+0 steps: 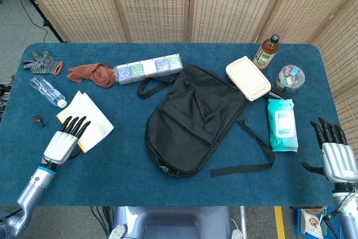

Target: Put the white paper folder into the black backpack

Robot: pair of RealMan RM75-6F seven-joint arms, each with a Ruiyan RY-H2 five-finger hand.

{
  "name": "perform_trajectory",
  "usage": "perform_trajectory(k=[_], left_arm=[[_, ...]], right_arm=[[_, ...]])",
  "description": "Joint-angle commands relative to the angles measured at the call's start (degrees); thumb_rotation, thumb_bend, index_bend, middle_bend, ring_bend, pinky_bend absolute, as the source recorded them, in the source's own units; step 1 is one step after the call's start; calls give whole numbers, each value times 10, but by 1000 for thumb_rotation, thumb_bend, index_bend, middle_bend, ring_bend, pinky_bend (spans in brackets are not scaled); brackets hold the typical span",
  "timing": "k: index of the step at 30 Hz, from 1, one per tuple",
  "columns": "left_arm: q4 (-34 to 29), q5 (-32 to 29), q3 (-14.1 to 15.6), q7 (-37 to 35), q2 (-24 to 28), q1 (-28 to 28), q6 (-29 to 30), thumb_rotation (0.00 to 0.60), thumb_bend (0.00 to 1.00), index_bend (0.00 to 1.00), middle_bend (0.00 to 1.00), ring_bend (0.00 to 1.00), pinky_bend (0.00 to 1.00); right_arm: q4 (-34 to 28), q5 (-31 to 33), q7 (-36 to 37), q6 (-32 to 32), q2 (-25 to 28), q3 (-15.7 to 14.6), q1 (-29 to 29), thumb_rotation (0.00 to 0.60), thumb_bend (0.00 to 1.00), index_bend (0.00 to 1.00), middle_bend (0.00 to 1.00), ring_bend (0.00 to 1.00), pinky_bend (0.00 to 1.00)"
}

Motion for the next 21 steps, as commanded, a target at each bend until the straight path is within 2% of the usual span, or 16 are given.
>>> perform_trajectory(k=[1, 6, 10, 15, 17, 21], left_arm=[[10, 1, 2, 4, -5, -4, -2, 600, 0, 0, 0, 0, 0], [22, 7, 10, 1, -9, -10, -9, 600, 6, 0, 0, 0, 0], [29, 15, 22, 1, -9, -20, -27, 600, 60, 0, 0, 0, 0], [33, 17, 26, 6, -12, -26, -32, 600, 259, 0, 0, 0, 0], [35, 16, 27, 10, -14, -27, -33, 600, 302, 0, 0, 0, 0], [40, 14, 26, 16, -18, -29, -33, 600, 324, 0, 0, 0, 0]], right_arm=[[0, 0, 1, 0, 0, 0, 0, 600, 0, 0, 0, 0, 0], [-2, -1, 3, 1, 2, 1, 0, 600, 0, 0, 0, 0, 0], [-4, 0, 7, 1, 4, 1, -1, 600, 0, 0, 0, 0, 0], [-6, 0, 10, 0, 5, 1, 0, 600, 0, 0, 0, 0, 0], [-6, 0, 11, 0, 5, 1, 0, 600, 0, 0, 0, 0, 0], [-8, -1, 13, 0, 7, 1, -1, 600, 0, 0, 0, 0, 0]])
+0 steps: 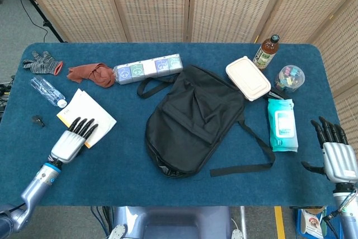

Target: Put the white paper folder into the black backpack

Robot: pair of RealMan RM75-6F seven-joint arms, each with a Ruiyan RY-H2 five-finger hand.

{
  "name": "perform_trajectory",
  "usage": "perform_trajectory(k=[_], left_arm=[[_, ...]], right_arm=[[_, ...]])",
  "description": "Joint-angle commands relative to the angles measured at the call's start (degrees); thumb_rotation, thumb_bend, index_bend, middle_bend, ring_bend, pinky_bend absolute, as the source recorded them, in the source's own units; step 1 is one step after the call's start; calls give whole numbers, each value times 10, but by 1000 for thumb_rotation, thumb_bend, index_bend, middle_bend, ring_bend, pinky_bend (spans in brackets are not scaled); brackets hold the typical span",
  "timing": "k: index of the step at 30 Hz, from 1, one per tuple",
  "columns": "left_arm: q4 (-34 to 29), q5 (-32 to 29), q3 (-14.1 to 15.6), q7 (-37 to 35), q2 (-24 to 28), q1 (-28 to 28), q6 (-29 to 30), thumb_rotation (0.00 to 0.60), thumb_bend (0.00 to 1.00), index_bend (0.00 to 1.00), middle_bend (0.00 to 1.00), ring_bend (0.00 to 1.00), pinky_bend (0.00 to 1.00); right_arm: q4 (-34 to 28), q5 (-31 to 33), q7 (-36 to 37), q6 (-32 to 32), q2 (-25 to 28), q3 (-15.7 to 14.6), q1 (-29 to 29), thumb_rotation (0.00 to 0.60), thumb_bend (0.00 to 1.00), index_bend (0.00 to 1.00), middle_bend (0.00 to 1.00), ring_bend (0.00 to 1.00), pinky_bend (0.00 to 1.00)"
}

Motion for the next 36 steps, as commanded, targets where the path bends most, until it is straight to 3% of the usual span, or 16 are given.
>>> perform_trajectory(k=[1, 10, 20, 23, 25, 33, 36], left_arm=[[4, -3, -2, 5, -3, -1, 1, 600, 324, 0, 0, 0, 0], [15, -11, -7, 6, -12, -6, -3, 600, 346, 0, 0, 0, 4], [37, -16, -13, 10, -28, -22, -9, 600, 390, 0, 0, 1, 133], [41, -18, -14, 10, -31, -25, -12, 600, 414, 1, 1, 46, 196], [43, -19, -14, 12, -33, -26, -14, 600, 419, 35, 28, 102, 245], [78, -19, -20, 11, -54, -19, 30, 600, 459, 412, 341, 367, 502], [95, -18, -20, -1, -62, -18, 44, 600, 485, 510, 427, 424, 552]], right_arm=[[-1, 0, 1, 0, 1, 0, 0, 600, 0, 0, 0, 0, 0], [-4, -1, 3, -1, 3, -1, 0, 600, 0, 0, 0, 0, 0], [-6, -2, 2, -2, 3, -2, 0, 600, 0, 0, 0, 0, 0], [-6, -1, 3, -3, 3, -2, 0, 600, 0, 0, 0, 0, 0], [-6, 0, 3, -3, 4, -2, 0, 600, 0, 0, 0, 0, 0], [-6, 0, 2, -5, 3, -3, 1, 600, 0, 0, 0, 0, 0], [-6, -1, 1, -6, 3, -4, 1, 600, 0, 0, 0, 0, 0]])
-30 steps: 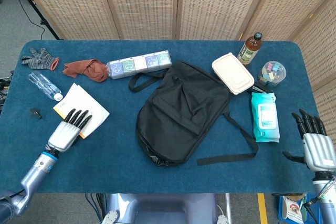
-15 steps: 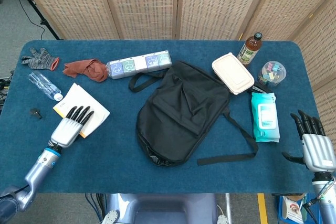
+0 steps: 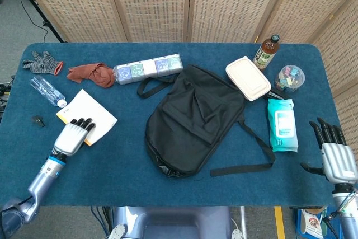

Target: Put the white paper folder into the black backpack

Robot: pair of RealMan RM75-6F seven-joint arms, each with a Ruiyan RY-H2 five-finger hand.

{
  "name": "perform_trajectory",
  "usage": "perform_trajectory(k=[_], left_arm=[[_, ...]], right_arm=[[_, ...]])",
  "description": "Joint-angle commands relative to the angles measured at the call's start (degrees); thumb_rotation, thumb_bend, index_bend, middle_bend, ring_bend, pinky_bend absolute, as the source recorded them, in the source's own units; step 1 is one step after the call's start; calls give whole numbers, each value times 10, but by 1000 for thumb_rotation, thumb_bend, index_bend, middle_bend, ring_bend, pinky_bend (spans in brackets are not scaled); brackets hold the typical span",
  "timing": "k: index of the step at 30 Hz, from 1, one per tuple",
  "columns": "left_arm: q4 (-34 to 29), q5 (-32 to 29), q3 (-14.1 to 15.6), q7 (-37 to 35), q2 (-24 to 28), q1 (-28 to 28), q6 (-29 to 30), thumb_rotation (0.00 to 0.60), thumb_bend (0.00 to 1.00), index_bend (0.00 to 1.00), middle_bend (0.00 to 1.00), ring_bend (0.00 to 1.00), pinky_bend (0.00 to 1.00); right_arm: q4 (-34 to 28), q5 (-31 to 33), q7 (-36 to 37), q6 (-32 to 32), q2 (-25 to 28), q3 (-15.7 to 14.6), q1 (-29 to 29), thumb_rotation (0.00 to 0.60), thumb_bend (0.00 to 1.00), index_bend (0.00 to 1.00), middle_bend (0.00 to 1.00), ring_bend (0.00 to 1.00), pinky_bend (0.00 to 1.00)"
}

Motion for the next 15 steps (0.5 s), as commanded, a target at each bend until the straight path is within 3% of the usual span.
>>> perform_trajectory(k=[1, 15], left_arm=[[17, 1, -1, -12, -10, 2, 14, 600, 487, 524, 438, 432, 558], [75, 14, -7, -67, -16, -24, 90, 600, 503, 708, 583, 539, 644]], right_arm=[[0, -1, -1, -2, -1, -1, 0, 600, 0, 0, 0, 0, 0], [4, -17, 25, -41, -7, -15, 16, 600, 0, 0, 0, 0, 0]])
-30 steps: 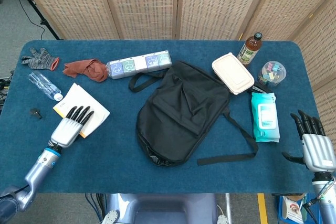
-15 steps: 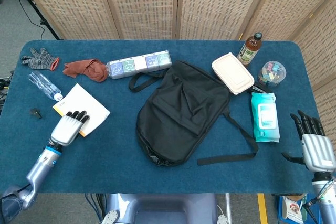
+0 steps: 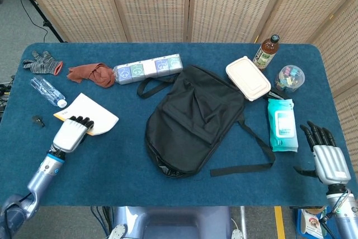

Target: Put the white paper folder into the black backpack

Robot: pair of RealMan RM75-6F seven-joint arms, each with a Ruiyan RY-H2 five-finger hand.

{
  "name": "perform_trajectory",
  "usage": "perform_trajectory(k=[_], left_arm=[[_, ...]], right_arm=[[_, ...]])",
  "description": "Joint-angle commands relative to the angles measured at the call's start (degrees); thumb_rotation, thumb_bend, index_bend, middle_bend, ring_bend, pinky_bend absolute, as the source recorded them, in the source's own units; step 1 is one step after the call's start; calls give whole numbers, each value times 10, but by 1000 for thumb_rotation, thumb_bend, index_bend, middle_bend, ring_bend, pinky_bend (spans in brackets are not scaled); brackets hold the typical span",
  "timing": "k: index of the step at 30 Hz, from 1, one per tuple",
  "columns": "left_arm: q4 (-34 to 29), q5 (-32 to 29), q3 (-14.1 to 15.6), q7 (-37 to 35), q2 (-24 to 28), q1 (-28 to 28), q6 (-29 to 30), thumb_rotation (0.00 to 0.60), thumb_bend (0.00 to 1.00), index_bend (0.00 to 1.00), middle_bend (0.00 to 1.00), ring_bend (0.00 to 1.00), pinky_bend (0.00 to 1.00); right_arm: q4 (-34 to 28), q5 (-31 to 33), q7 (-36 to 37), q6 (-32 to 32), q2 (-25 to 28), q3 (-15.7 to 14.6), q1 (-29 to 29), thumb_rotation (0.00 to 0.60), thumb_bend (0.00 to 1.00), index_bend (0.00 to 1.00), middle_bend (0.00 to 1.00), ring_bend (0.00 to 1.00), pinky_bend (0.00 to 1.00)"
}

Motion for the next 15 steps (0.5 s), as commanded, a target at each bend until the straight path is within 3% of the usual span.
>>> perform_trajectory(k=[1, 15], left_arm=[[8, 5, -6, -12, 7, -15, 32, 600, 503, 714, 587, 543, 647], [-36, -4, -29, -11, 54, -47, 73, 600, 503, 748, 614, 559, 660]], right_arm=[[2, 0, 9, -17, -1, -1, 10, 600, 0, 0, 0, 0, 0], [-33, 1, 63, -106, 18, 4, 62, 600, 0, 0, 0, 0, 0]])
